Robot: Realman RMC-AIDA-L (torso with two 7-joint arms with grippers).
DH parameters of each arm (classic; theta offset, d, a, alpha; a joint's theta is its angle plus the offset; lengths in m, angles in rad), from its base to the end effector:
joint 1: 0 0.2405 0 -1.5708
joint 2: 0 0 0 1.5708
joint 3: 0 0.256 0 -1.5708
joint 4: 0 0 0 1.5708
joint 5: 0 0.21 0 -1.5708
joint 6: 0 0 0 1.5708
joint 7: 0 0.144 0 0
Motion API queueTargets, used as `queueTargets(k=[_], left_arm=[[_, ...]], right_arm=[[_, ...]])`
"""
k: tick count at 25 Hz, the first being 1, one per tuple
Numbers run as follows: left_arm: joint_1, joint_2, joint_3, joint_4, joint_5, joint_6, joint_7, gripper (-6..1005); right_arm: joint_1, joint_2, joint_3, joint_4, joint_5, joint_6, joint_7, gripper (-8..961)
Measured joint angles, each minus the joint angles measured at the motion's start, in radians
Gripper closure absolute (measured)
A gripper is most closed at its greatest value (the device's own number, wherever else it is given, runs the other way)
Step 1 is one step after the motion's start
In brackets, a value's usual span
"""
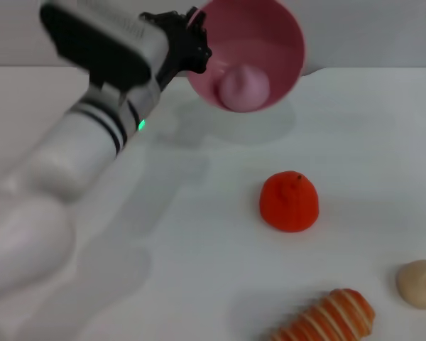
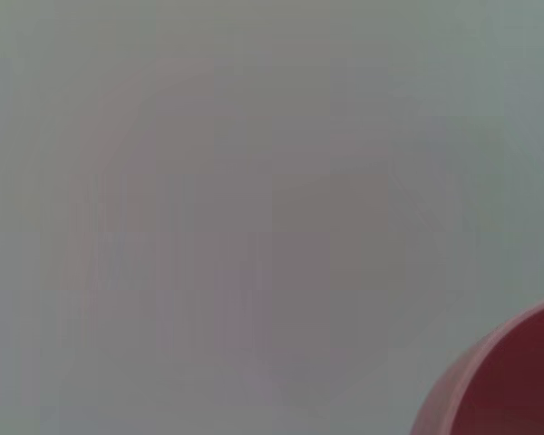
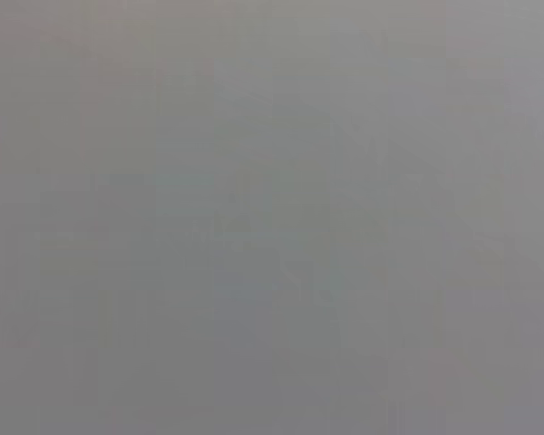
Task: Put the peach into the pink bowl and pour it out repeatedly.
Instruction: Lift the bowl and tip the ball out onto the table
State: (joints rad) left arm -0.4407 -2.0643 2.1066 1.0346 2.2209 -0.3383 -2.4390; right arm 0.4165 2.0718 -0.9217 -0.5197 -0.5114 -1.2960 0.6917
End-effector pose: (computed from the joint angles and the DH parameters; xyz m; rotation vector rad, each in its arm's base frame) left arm -0.1478 0.3879 -0.0642 -1.9567 -0.2481 -0.5233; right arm 0.2773 0.3666 0.1163 -1.4272 0.2982 1.1878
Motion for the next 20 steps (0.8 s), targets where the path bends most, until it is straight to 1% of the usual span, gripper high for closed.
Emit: queueTargets(k=[1, 2, 4, 6, 8, 10, 17, 20], left_arm=[[0.0, 0.0, 0.0, 0.0, 0.0, 0.0, 0.0, 953], [0.038, 0.001, 0.097, -0.018, 0.005, -0.177, 0.0, 953], [0.049, 0.001, 0.129, -0.031, 0.013, -0.244, 0.0, 952], [0.064, -0.001, 0.207, -0.075, 0.029, -0.405, 0.0, 952], [0.069, -0.002, 0.255, -0.101, 0.032, -0.487, 0.0, 952], [0.077, -0.002, 0.288, -0.115, 0.034, -0.542, 0.003, 952], [0.114, 0.0, 0.34, -0.124, 0.037, -0.656, 0.05, 952], [0.122, 0.0, 0.356, -0.124, 0.038, -0.686, 0.072, 952]], right_arm=[[0.0, 0.0, 0.0, 0.009, 0.007, -0.003, -0.011, 604], [0.0, -0.001, 0.002, 0.013, 0.011, -0.004, -0.016, 604], [0.003, -0.001, 0.007, 0.017, 0.016, -0.004, -0.02, 604], [0.008, -0.002, 0.009, 0.02, 0.017, -0.005, -0.02, 604], [0.012, -0.002, 0.007, 0.022, 0.018, -0.005, -0.02, 604], [0.015, -0.001, 0.002, 0.023, 0.019, -0.005, -0.018, 604], [0.017, 0.003, -0.015, 0.028, 0.02, -0.016, -0.014, 604], [0.018, 0.004, -0.017, 0.037, 0.02, -0.02, -0.012, 604]])
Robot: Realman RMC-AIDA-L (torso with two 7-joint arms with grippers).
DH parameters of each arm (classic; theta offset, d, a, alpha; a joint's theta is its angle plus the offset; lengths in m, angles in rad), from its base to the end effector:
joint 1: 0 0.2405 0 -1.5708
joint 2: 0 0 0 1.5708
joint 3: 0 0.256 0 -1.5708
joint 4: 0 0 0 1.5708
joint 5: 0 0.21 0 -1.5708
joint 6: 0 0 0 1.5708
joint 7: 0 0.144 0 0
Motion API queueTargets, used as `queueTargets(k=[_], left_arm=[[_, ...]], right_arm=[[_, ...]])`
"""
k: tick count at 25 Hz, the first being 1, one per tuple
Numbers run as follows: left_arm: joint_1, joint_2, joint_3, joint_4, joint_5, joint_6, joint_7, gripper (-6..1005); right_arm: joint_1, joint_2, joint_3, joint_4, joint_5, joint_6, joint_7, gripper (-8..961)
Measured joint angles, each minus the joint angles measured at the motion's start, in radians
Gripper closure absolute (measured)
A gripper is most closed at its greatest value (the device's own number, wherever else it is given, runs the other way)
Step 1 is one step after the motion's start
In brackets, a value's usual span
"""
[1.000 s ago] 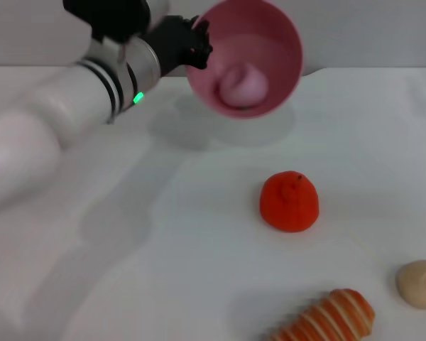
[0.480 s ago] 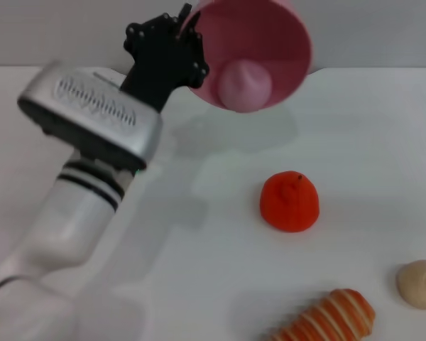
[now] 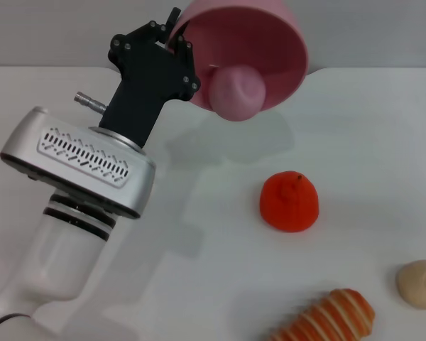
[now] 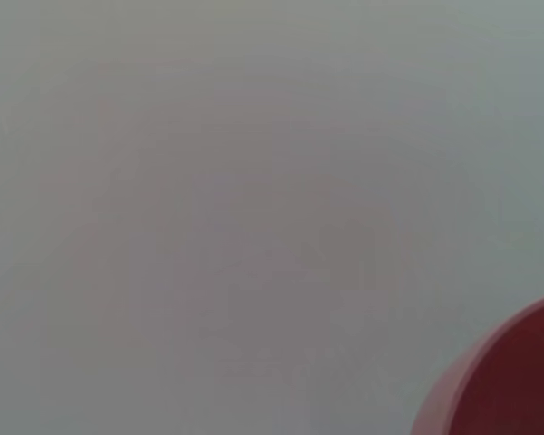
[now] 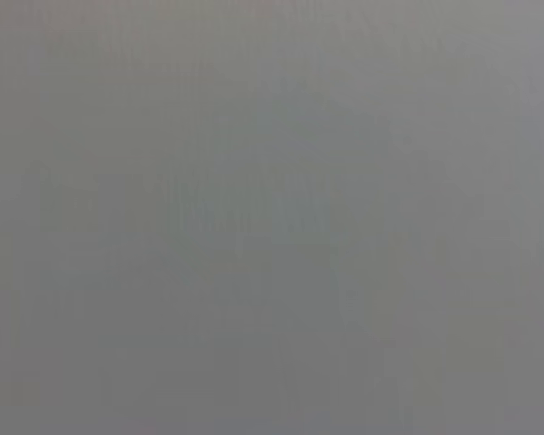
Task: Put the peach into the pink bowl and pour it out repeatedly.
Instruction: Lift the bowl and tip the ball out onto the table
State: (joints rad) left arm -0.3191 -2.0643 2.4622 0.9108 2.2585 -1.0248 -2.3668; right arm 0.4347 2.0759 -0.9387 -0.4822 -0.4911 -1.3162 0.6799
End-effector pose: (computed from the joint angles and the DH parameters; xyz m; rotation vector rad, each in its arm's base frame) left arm -0.1629 0.3123 -0.0686 -1.7048 0.0834 -0.6720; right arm 0.2736 0.3683 0.1076 -1.4331 0.3077 1.2100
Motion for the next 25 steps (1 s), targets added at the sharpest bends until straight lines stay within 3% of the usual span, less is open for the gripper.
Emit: queueTargets(k=[16, 22, 25], left_arm=[[0.002, -0.003, 0.059, -0.004, 0.001, -0.087, 0.095, 952], [0.0, -0.003, 0.048, 0.003, -0.004, -0.048, 0.084, 952], [0.001, -0.002, 0.001, 0.047, -0.013, 0.055, 0.08, 952]], right_arm=[[0.002, 0.0, -0.002, 0.02, 0.0, -0.011, 0.013, 604], [0.01, -0.002, -0.002, 0.04, 0.0, -0.011, 0.013, 604], [0.01, -0.003, -0.002, 0.042, -0.005, -0.01, 0.013, 605]])
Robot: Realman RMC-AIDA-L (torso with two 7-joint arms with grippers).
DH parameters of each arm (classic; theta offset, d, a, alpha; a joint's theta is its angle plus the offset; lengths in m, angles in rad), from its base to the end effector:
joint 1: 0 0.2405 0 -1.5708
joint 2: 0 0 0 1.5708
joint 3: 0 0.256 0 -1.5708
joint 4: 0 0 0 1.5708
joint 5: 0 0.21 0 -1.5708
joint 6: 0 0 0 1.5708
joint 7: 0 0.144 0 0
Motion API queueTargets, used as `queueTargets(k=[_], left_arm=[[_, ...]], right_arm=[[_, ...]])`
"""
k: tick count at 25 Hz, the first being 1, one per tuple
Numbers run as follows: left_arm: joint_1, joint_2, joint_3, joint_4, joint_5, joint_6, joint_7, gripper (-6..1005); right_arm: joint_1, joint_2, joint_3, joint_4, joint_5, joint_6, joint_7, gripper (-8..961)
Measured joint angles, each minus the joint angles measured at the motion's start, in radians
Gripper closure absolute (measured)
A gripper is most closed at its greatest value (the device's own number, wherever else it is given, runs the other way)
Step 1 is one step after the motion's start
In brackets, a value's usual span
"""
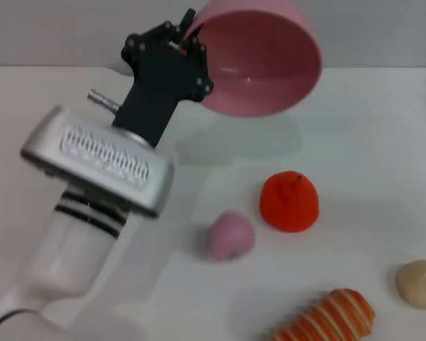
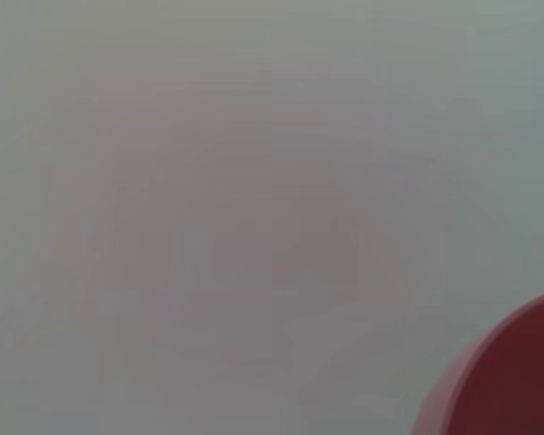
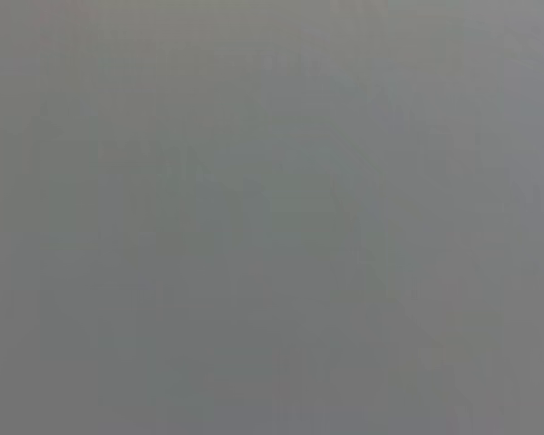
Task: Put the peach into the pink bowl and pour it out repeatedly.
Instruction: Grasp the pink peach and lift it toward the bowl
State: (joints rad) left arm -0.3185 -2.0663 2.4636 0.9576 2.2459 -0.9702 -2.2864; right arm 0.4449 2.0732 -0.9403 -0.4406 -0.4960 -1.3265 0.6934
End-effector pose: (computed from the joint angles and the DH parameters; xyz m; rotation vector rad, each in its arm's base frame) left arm -0.1529 0.3121 -0.0735 -1.7264 0.1194 -0.6338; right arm 0.2763 0.3681 0.1001 -1.4475 0.3452 1.2208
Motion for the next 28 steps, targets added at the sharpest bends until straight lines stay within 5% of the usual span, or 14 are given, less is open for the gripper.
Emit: queueTargets(k=[4, 8, 15, 18, 23, 28], left_arm=[[0.007, 0.005, -0.168, 0.12, -0.025, 0.299, -0.031, 952], [-0.015, 0.006, -0.448, 0.237, -0.037, 0.796, -0.083, 952], [-0.219, 0.01, -0.983, 0.191, -0.06, 1.609, -0.191, 951], [-0.288, 0.014, -1.132, 0.121, -0.032, 1.77, -0.194, 951], [-0.318, 0.018, -1.203, 0.094, 0.041, 1.852, -0.226, 951], [-0.344, 0.036, -1.251, 0.071, 0.126, 1.916, -0.294, 951]], right_arm=[[0.0, -0.003, -0.019, -0.003, -0.016, 0.001, 0.0, 605], [-0.008, -0.005, -0.034, -0.034, -0.095, -0.002, 0.003, 605], [-0.064, -0.007, -0.046, -0.29, -0.424, -0.088, 0.325, 605], [-0.101, -0.008, -0.043, -0.544, -0.639, -0.179, 0.579, 605], [-0.07, -0.008, -0.045, -0.976, -1.037, -0.345, 0.967, 605], [0.073, -0.012, -0.048, -1.097, -1.264, -0.524, 1.178, 605]])
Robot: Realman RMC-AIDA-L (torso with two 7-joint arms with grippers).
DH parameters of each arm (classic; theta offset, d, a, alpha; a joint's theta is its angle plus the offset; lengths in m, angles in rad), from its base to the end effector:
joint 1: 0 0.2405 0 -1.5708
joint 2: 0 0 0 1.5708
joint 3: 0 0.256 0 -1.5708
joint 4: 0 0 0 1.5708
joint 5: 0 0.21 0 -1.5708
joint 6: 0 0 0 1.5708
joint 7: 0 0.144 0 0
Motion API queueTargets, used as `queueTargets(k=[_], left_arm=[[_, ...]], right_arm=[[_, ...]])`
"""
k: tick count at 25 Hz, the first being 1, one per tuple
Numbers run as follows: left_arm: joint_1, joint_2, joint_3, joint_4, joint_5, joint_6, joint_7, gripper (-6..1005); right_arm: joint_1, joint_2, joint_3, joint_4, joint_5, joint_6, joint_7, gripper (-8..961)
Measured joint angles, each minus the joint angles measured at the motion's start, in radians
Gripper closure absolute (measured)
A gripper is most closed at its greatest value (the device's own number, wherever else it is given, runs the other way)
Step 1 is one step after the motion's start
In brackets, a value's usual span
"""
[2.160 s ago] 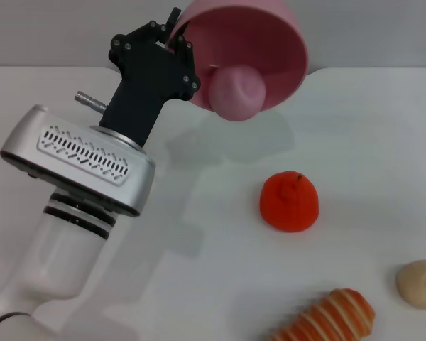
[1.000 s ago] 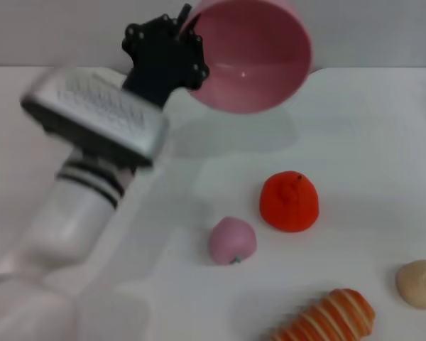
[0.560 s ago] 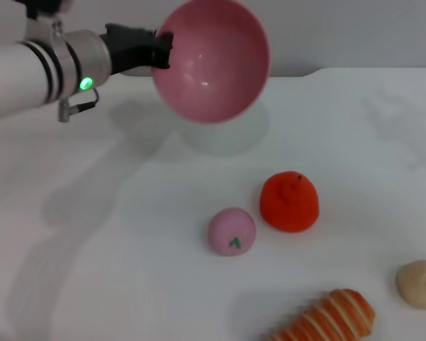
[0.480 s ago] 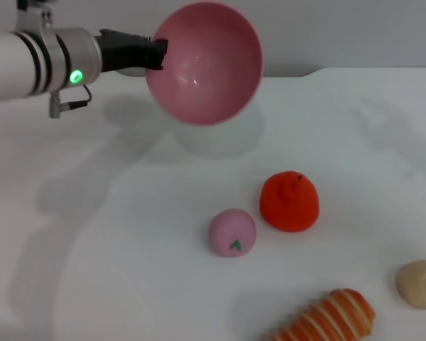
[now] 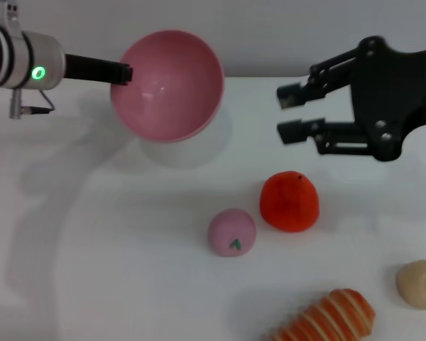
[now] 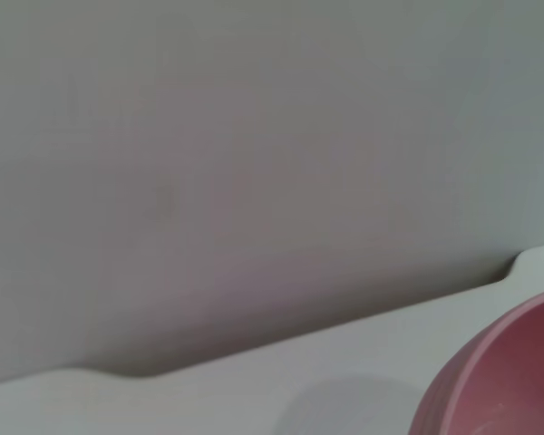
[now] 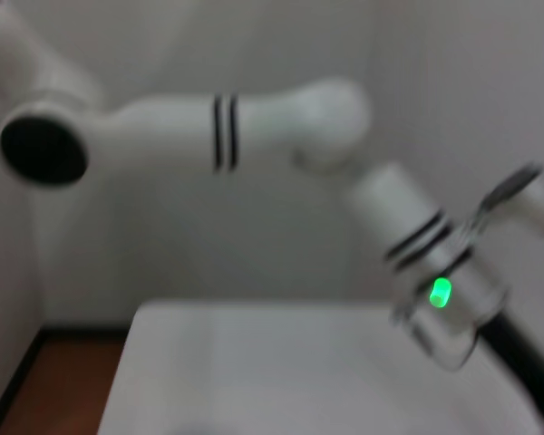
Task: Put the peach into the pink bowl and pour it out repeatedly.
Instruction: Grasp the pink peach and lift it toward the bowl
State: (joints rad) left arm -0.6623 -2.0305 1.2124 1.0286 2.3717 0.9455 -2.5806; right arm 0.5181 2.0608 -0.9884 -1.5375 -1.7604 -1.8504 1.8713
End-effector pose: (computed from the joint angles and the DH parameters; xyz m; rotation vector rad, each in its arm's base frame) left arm -0.2002 0.4402 0.0251 -2.1976 -1.0843 -0.1720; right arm 0.1052 0.3088 0.0871 -2.9680 -0.0524 0.6092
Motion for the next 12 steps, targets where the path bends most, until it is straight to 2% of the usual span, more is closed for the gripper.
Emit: queueTargets(k=[4, 5, 6, 12], left_arm=[[-0.006, 0.023, -0.051, -0.01, 0.013, 0.066, -0.013, 951], [-0.006, 0.023, -0.051, -0.01, 0.013, 0.066, -0.013, 951], [0.0, 0.039, -0.067, -0.01, 0.018, 0.095, -0.033, 951], [0.016, 0.046, -0.07, -0.007, 0.021, 0.114, -0.051, 951]], right_arm=[[0.095, -0.001, -0.021, 0.033, -0.181, -0.041, 0.077, 605], [0.115, 0.002, -0.031, 0.052, -0.229, -0.042, 0.085, 605], [0.129, 0.004, -0.044, 0.077, -0.267, -0.037, 0.088, 605], [0.225, 0.005, -0.104, 0.352, -0.379, 0.072, 0.091, 605]])
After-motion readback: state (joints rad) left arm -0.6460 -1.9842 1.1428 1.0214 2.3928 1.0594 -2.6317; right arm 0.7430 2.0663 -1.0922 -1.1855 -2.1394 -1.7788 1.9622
